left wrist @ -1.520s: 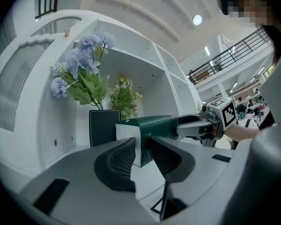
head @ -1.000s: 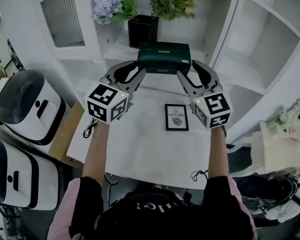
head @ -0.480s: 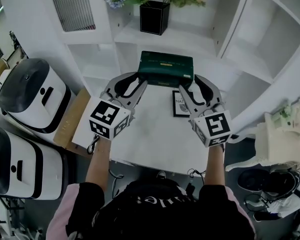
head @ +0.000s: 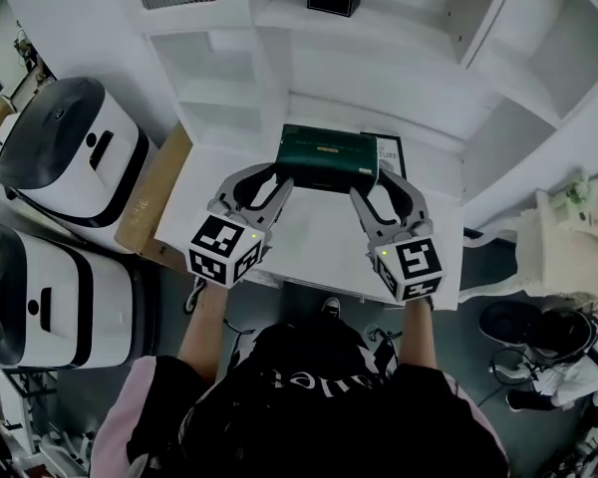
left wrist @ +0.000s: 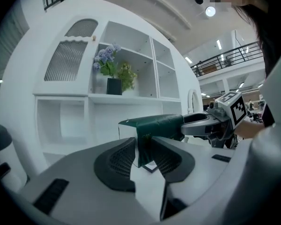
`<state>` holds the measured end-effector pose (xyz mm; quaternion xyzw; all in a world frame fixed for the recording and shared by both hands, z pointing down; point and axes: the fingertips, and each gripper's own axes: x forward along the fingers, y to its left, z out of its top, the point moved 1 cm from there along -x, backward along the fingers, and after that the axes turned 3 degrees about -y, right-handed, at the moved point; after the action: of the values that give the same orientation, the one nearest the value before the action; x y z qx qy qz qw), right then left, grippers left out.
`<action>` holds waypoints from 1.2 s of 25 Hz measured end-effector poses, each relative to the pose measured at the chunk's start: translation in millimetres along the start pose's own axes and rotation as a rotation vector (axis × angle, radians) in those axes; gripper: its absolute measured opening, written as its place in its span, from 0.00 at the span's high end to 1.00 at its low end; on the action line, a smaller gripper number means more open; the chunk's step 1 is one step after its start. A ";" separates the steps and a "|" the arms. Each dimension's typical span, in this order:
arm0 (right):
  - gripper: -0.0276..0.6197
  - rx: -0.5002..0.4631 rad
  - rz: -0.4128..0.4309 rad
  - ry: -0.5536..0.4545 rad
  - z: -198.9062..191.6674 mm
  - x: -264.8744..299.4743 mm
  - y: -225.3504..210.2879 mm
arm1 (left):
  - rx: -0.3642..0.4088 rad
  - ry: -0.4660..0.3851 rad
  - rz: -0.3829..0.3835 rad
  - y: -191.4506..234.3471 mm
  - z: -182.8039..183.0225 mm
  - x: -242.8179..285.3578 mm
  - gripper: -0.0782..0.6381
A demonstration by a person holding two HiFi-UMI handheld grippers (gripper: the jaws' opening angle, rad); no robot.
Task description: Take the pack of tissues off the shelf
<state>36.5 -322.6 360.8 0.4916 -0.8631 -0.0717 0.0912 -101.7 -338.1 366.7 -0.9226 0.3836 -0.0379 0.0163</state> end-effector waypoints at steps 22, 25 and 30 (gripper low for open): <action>0.63 0.081 0.015 0.117 -45.2 -89.5 131.7 | -0.128 0.035 0.026 -66.0 -72.9 -137.1 0.73; 0.63 0.083 0.024 0.110 -44.5 -101.1 132.2 | -0.133 0.036 0.031 -76.9 -71.4 -141.1 0.73; 0.63 0.091 0.040 0.094 -44.0 -133.6 127.3 | -0.137 0.036 0.054 -110.2 -64.7 -147.2 0.73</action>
<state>7.0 -144.6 419.1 0.4805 -0.8699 -0.0075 0.1107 -132.6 -156.2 429.3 -0.9101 0.4102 -0.0276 -0.0527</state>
